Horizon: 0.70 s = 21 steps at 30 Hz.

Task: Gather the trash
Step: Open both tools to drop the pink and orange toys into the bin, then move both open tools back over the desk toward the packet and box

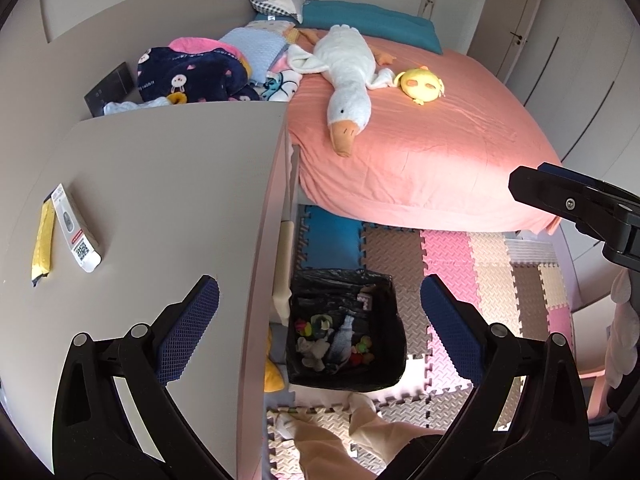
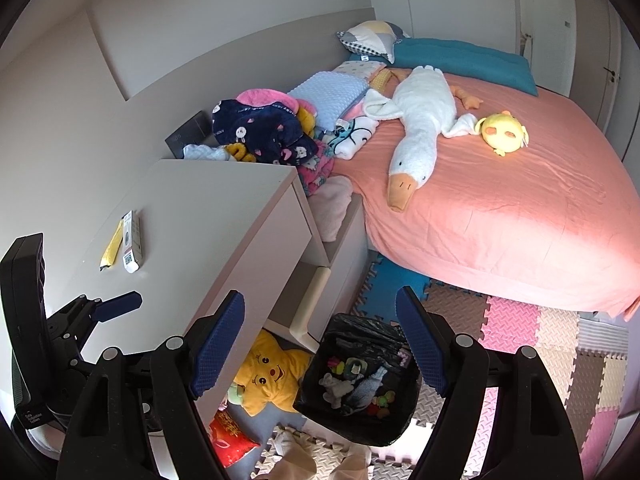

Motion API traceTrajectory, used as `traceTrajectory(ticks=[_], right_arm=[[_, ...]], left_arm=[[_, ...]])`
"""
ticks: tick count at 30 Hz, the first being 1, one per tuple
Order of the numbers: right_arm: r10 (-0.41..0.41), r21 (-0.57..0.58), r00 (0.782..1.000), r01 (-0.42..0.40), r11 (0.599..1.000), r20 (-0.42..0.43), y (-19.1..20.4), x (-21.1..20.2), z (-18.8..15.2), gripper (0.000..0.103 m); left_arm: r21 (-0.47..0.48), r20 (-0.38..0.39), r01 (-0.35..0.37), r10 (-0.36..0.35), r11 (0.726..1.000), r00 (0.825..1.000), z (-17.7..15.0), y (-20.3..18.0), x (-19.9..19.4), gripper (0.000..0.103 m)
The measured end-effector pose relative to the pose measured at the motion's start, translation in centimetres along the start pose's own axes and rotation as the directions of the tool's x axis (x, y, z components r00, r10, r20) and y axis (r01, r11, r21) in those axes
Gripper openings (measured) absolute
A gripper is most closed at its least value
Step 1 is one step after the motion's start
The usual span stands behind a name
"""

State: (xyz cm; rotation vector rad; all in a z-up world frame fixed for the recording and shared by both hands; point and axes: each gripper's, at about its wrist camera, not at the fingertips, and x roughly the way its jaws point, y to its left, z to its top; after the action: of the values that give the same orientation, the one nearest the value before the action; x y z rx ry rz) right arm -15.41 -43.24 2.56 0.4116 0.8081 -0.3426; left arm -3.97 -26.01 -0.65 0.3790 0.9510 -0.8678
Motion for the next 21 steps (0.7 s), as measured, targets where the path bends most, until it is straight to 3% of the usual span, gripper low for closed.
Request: traceTrajectory(ticks=[21], right_arm=[[0.091,-0.116,0.994,-0.097,0.989,-0.058,8.3,4.2,1.2,0.078]], left_arm=[[-0.138,-0.002,-0.075,0.075,0.988,0.997,-2.1,8.1,-1.3,0.097]])
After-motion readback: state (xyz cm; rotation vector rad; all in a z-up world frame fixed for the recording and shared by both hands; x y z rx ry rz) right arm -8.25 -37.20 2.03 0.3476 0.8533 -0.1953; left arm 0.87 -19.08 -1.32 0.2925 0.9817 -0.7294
